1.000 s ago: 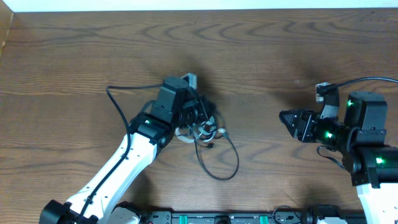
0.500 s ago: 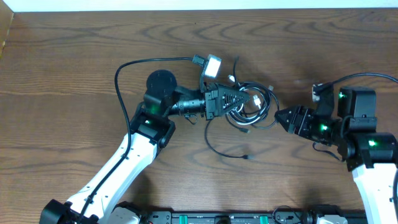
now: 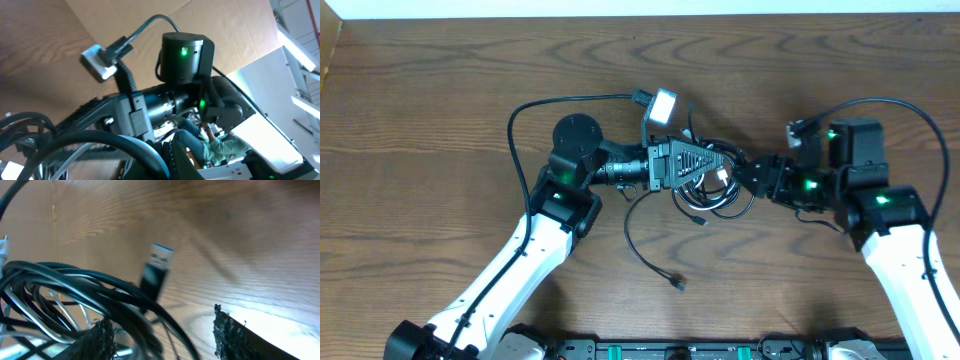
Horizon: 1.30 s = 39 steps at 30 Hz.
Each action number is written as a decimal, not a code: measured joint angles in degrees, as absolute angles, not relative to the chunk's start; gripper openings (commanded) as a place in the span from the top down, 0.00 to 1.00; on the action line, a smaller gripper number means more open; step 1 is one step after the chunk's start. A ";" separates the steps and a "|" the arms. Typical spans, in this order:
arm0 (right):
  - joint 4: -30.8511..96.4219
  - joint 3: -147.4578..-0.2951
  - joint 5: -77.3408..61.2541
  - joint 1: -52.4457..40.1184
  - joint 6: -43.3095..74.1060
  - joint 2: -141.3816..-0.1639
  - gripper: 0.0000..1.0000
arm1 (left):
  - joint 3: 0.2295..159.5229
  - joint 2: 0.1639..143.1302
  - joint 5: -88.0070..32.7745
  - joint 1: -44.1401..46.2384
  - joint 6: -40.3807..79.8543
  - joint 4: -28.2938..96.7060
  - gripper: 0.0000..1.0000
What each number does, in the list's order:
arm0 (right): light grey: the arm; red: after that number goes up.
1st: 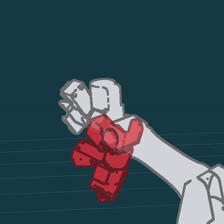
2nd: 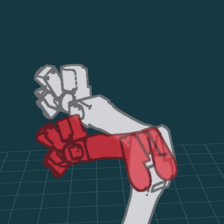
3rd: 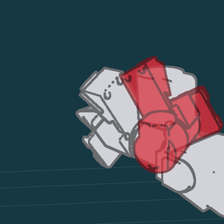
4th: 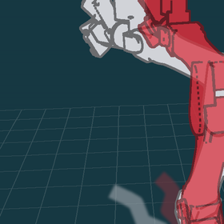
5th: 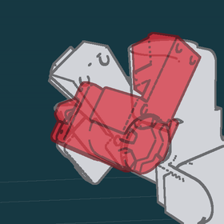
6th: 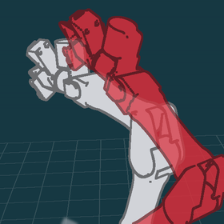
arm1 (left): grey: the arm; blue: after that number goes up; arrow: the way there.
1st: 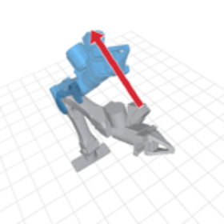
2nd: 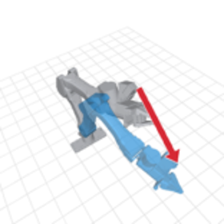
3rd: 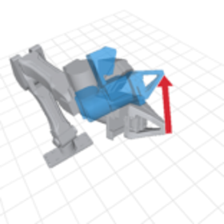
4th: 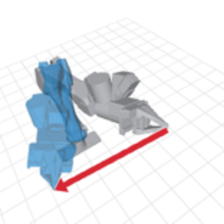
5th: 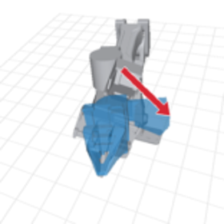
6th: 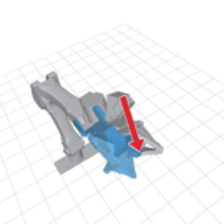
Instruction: Untangle cables
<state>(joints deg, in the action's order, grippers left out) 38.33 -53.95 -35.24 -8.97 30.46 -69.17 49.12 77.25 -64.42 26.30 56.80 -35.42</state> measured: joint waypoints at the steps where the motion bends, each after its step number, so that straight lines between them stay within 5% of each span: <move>1: 37.63 -53.95 -35.20 -9.56 30.59 -69.49 0.38 | 49.12 77.25 -64.42 26.30 57.54 -35.94 0.92; 4: 35.18 -53.95 -33.93 -11.40 30.96 -70.89 0.46 | 49.10 77.25 -64.69 26.30 60.51 -38.94 0.92; 6: 33.82 -53.95 -33.39 -12.12 31.48 -71.94 0.80 | 49.08 77.36 -65.67 26.30 62.89 -43.44 0.92; 8: 32.95 -53.98 -33.30 -12.71 32.51 -72.86 0.99 | 49.08 77.38 -66.37 26.30 64.95 -47.68 0.92; 29: 37.39 -54.04 -45.89 -4.89 19.38 -57.14 0.99 | 49.08 77.56 -78.56 26.30 59.09 -52.38 0.92; 39: 45.52 -53.93 -48.12 -4.82 10.59 -49.80 0.99 | 49.52 77.45 -67.57 26.28 44.27 -15.62 0.91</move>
<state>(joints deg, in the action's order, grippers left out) 45.52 -53.93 -48.12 -4.82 10.59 -49.80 49.52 77.45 -67.57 26.28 44.27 -15.62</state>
